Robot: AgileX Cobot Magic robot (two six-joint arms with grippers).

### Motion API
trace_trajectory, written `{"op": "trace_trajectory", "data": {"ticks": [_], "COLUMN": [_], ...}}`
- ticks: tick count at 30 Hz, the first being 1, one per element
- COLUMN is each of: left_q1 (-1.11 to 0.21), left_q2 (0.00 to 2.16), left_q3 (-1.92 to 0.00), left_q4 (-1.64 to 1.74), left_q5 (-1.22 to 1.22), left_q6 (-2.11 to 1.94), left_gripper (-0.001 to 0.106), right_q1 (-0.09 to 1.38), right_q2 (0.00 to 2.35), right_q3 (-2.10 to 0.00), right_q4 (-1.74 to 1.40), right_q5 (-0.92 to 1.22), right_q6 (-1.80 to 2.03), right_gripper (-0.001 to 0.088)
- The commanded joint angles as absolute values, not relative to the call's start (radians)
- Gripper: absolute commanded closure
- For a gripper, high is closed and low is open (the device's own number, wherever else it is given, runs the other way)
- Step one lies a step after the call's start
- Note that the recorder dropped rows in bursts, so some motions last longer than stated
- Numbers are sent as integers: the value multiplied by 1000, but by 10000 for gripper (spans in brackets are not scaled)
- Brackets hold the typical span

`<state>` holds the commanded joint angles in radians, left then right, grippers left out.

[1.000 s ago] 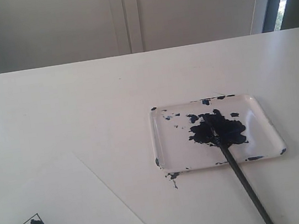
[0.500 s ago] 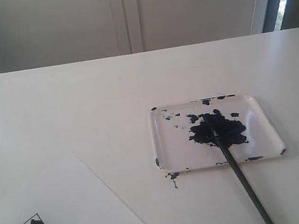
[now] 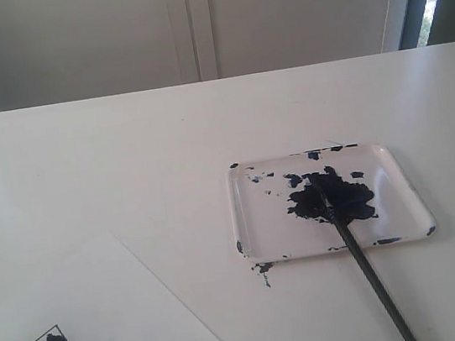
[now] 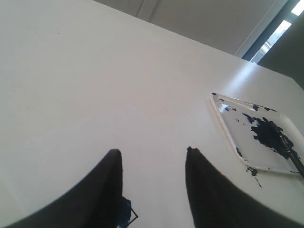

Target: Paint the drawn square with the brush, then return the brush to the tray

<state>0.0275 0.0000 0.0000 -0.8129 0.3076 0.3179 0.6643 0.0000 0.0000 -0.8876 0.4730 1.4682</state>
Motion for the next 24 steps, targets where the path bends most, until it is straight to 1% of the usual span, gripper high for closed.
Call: {"op": "trace_trajectory", "data": {"ticks": [5,8,10,13,21,24], "left_q1": [27,27,27,27,27,27], "left_q2": [0,0,0,0,0,0], "left_q3": [0,0,0,0,0,0], "left_q4": [-602,-359,-278,-261,-261,-261], "left_q5": [312,304,293,289,289,289], "left_q6": [318,318,318,318,318,318], "left_gripper": [574,574,574,574,574,574], "right_q1": [664,664,664,664,664,664], "right_q2": [0,0,0,0,0,0], "right_q3": [0,0,0,0,0,0], "right_q4": [-923,-1146,-1210,-1339,-1342,-1338], "right_q5": [385,351,335,297,271,222], "right_q6": [1468,1468,1468,1468,1468,1468], "right_gripper": [868,868,868,868,868,868]}}
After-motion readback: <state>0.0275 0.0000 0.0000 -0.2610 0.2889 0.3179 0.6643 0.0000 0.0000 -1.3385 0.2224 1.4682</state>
